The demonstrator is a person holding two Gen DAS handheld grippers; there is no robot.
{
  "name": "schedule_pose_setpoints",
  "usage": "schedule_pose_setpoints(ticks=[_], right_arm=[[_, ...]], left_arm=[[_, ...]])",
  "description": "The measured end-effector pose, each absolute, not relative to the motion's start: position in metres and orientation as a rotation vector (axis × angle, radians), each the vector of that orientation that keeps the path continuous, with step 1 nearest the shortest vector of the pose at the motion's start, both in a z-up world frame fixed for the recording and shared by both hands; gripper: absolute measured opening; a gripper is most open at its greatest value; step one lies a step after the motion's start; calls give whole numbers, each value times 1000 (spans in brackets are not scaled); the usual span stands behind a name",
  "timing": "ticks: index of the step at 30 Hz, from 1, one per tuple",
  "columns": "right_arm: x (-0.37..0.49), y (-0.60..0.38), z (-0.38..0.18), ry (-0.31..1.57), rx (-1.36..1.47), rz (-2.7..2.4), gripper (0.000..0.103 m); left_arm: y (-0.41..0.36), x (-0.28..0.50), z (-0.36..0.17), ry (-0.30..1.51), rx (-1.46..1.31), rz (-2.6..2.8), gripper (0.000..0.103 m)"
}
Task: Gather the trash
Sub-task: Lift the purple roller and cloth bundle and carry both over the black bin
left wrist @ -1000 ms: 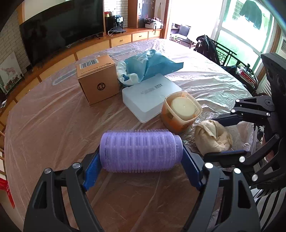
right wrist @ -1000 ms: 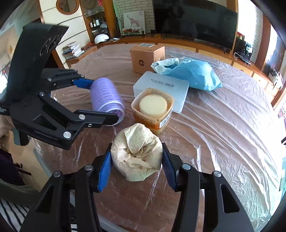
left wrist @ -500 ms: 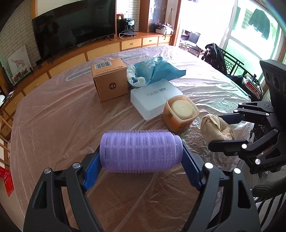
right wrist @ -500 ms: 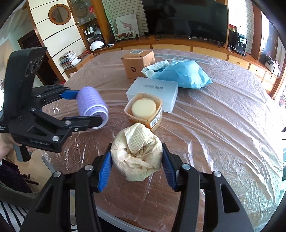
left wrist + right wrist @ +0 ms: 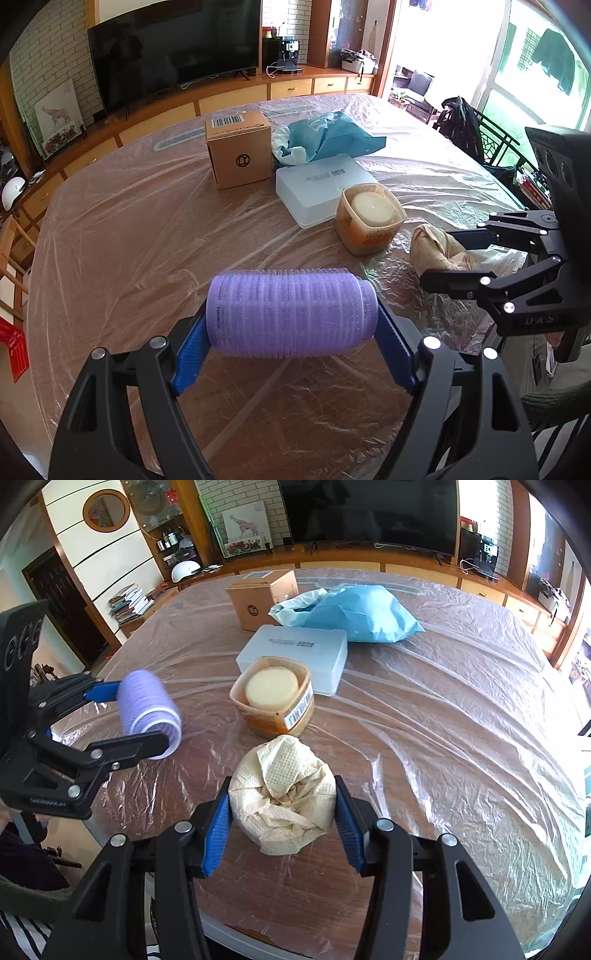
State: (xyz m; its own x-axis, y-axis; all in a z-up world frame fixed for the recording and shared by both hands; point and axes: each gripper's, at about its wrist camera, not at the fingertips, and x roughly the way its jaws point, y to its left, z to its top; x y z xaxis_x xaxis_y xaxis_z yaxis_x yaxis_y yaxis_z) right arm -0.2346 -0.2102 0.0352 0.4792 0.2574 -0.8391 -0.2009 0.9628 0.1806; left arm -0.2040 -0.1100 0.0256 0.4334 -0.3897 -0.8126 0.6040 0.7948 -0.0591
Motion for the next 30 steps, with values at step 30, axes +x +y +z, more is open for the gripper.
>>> schedule_pose_setpoints(ticks=[30], right_arm=[[-287,-224,77,975,132,346,50]], left_arm=[[-102,-253,56,877,193,-643,80]])
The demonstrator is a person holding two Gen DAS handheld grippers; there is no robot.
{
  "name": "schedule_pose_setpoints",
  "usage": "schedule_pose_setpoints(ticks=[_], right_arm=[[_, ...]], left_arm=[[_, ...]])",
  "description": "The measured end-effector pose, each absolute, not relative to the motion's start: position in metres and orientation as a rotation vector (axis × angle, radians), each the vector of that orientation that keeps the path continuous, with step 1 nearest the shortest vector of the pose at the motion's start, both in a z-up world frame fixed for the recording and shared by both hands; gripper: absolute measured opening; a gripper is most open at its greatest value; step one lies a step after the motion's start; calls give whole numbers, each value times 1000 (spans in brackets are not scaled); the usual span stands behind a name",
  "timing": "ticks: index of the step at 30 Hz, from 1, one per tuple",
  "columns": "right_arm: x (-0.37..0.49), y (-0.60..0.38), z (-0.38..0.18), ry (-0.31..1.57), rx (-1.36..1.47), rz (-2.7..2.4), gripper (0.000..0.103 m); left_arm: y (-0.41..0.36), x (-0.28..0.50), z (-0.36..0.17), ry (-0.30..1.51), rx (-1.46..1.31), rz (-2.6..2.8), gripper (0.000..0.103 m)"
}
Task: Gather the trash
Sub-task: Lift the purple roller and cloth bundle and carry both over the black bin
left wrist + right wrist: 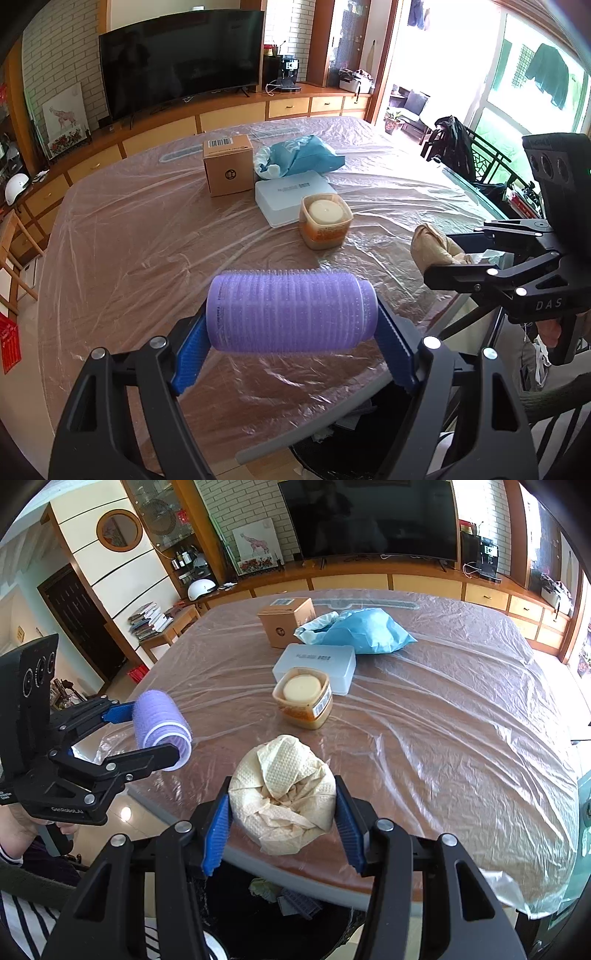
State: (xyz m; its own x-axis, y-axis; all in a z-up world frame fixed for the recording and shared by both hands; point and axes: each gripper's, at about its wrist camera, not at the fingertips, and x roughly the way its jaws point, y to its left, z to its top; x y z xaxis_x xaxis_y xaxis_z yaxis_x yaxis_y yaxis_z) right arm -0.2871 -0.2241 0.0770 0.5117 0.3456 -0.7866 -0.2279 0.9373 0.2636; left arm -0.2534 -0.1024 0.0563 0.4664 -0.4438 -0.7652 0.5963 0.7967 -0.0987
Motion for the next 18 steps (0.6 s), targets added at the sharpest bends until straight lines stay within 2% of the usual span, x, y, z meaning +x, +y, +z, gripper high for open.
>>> schedule_pose_setpoints(ticks=[18], right_arm=[[-337,-220,86,987,115,400,50]], left_arm=[[-100,-301,57,892,216,-712,80]])
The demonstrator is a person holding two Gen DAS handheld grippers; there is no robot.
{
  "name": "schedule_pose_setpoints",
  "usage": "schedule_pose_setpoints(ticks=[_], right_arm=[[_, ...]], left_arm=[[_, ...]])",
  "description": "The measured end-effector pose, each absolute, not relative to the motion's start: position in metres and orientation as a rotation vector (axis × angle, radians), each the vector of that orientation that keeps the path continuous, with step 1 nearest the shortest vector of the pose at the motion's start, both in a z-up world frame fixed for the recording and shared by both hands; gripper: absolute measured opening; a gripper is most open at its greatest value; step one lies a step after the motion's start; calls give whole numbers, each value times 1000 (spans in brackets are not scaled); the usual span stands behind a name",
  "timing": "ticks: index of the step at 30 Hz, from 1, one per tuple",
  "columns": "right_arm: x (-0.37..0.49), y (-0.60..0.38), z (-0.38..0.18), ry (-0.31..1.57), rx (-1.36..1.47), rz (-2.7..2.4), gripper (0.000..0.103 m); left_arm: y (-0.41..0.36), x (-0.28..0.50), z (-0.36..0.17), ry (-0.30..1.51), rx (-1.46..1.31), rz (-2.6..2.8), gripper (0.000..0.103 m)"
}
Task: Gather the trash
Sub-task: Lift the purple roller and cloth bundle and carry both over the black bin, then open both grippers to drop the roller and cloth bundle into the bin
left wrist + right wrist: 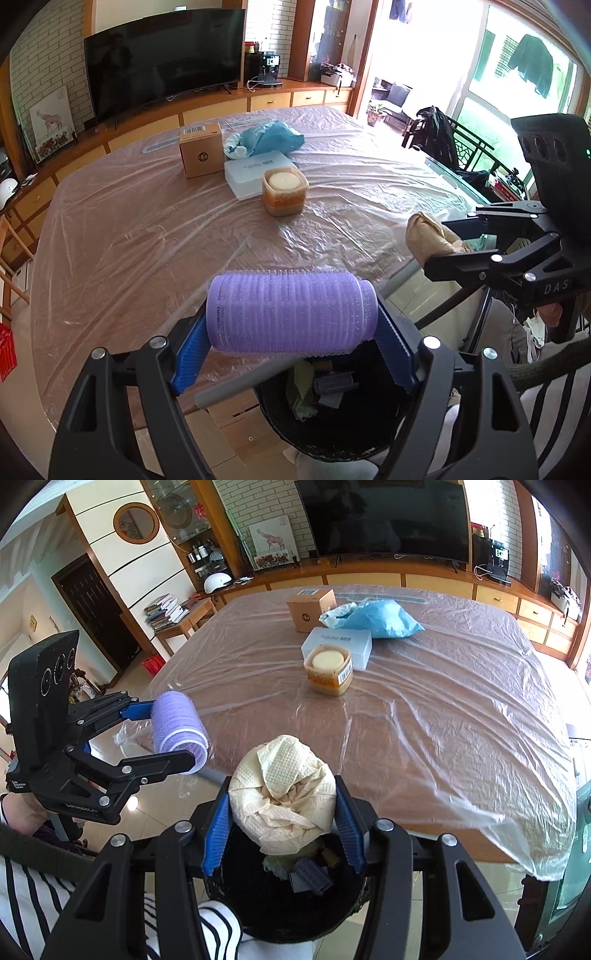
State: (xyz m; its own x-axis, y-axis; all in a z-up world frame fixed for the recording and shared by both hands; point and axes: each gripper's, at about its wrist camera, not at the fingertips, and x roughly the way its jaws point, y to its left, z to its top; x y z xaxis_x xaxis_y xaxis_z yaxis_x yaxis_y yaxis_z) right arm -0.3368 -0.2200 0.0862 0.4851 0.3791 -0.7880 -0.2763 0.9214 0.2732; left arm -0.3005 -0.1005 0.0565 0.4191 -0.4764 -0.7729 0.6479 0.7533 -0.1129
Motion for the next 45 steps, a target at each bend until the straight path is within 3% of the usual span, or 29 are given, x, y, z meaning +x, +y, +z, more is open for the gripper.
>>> schedule_pose_setpoints(ticks=[21,45], right_arm=[[-380,-216,50,1116,68,393,50],[-377,-198,5,1213,38,356,50]], left_arm=[[-114,-350,29,969,322,-818,80],[-121,-350,-17,1085,361,-814,80]])
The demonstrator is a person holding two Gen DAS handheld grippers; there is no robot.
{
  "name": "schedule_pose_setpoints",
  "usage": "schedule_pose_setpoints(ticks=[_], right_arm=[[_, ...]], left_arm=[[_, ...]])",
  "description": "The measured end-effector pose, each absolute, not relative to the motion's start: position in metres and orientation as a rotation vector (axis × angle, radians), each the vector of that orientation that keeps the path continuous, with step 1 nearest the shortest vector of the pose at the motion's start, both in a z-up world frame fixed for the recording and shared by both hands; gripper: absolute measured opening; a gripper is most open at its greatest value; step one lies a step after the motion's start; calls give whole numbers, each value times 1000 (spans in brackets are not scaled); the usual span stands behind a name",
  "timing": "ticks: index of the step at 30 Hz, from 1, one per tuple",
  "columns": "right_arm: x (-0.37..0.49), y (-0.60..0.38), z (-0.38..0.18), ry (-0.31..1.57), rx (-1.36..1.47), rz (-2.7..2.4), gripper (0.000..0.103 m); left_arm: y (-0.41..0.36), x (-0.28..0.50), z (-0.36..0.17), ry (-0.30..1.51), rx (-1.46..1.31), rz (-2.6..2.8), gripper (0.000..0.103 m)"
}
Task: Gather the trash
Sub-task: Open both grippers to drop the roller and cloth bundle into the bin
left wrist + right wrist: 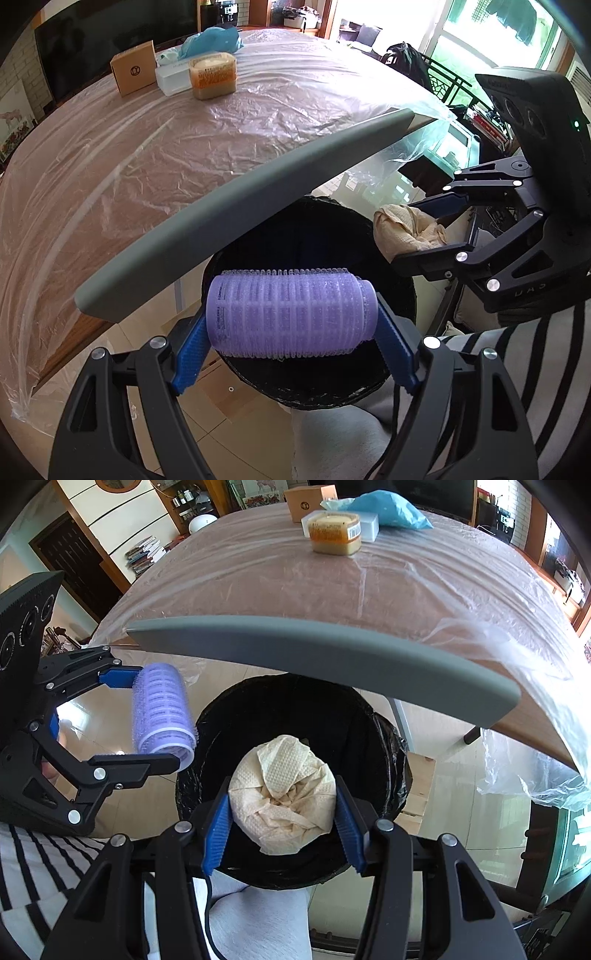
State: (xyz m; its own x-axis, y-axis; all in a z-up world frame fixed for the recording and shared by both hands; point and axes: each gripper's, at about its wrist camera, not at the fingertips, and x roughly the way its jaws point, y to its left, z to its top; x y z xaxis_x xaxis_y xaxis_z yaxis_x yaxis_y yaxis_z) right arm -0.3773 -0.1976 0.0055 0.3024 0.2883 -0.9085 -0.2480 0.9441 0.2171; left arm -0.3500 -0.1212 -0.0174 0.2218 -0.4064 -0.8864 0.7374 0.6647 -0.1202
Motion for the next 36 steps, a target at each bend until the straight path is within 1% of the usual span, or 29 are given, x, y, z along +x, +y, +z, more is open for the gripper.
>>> schedule_pose_setpoints(ticks=[17,25,36], right_arm=[[-358,-196,-19,1237,58,305,50],[-354,-198,-21,1229,91,277,50],[-351,-196,-21,1230,67,294,50]], left_arm=[[-134,-341,-39,1101,386,-783,80],[-141,-337,-45,1100,409,-775,80],[-143,-338,-45,1095,417,-771,80]])
